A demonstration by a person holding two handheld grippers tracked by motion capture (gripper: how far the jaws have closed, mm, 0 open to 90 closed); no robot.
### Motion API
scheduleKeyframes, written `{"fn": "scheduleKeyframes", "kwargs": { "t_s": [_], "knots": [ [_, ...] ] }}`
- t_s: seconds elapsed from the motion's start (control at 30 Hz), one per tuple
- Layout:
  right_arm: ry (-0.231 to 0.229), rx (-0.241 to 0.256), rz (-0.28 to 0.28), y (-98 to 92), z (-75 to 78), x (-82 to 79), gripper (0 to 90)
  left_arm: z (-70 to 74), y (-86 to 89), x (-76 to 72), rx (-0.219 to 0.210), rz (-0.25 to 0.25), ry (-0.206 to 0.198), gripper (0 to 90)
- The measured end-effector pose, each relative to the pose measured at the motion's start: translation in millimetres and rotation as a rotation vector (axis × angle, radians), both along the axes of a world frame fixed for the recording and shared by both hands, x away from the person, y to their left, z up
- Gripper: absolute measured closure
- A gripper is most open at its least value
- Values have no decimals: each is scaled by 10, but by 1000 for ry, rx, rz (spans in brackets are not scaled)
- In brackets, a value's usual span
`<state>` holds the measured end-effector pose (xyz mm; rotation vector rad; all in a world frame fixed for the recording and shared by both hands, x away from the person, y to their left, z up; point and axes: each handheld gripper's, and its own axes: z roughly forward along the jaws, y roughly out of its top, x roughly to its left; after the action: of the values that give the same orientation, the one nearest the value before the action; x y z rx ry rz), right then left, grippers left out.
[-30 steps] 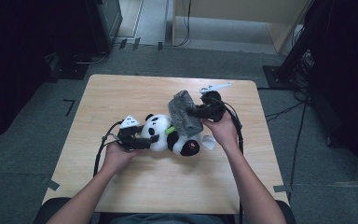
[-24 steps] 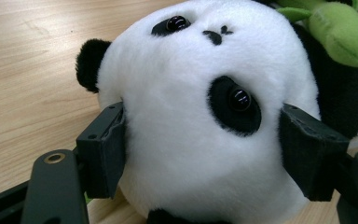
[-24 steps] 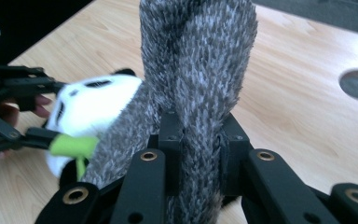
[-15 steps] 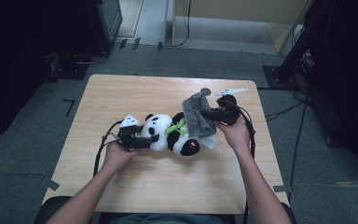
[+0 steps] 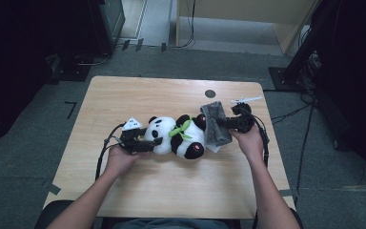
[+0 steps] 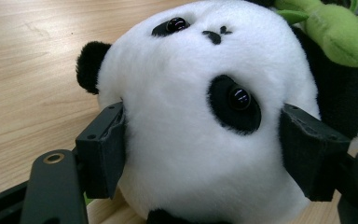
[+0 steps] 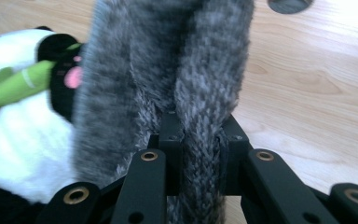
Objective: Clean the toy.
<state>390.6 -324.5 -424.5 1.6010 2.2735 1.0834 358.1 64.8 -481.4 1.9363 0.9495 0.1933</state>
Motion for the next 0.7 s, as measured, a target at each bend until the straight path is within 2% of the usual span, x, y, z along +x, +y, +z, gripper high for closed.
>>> {"fn": "scheduleKeyframes", "kwargs": {
  "t_s": [0.13,0.17,0.27,0.37,0.7],
  "knots": [
    [-11,24,-12,-48,44,-9,768,0,-3,-2,0,1,0,239],
    [-33,47,-12,-69,123,-25,768,-1,-3,-2,-1,1,-1,239],
    [-63,75,-4,-61,245,-53,770,-4,-3,-4,-3,1,-2,239],
    [-89,99,25,-13,388,-91,771,-4,-3,-7,0,1,-6,239],
    [-172,105,169,331,845,-260,770,0,-16,-24,4,8,-7,237]
  ]
}}
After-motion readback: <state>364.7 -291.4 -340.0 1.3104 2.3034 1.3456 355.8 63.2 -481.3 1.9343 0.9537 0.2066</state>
